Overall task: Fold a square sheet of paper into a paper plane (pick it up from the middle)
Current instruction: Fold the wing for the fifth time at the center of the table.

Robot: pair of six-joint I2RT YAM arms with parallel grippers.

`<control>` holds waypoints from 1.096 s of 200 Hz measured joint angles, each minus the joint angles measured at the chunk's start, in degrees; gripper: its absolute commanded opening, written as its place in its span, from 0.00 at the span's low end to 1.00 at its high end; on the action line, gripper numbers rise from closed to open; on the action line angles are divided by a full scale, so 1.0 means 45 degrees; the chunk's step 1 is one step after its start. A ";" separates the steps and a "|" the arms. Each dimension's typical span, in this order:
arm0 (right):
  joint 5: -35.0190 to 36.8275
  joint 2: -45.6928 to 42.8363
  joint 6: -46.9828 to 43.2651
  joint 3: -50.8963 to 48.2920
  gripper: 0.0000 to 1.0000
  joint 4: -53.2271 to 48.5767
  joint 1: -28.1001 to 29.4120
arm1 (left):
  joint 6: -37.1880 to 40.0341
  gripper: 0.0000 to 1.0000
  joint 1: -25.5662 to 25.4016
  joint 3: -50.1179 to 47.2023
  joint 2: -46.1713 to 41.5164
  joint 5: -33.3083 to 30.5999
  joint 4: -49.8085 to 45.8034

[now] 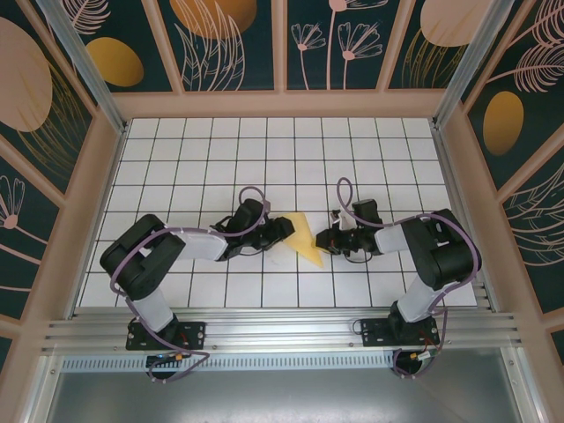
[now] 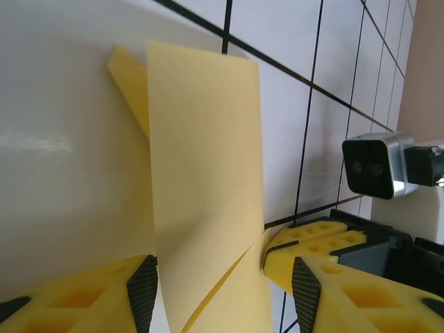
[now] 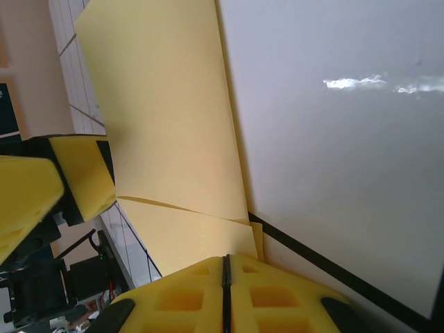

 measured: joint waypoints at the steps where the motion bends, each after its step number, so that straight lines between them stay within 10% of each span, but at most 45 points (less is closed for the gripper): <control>1: 0.0000 0.0000 0.0005 0.0000 0.11 0.0015 0.0000 | -0.0015 0.56 -0.0010 0.0000 0.0015 0.0005 0.0015; 44: -0.0010 0.0000 0.0053 -0.0078 0.12 0.0209 0.0000 | -0.0306 0.52 -0.0155 0.0238 0.0500 0.0277 0.0520; 127: 0.0369 -0.0738 -0.0214 -0.0078 0.30 -0.0282 0.0121 | -0.0267 0.00 -0.0155 0.0690 0.0500 0.0078 0.0379; 171: 0.3390 -0.3764 -0.1190 -0.0457 0.35 -0.1311 0.0661 | -0.0204 0.00 -0.0155 0.1093 0.0481 -0.0306 -0.0432; 219: 0.8437 -0.6547 -0.3400 -0.2021 0.37 -0.0622 0.4639 | -0.0194 0.00 -0.0155 0.1491 0.0481 -0.0364 -0.1088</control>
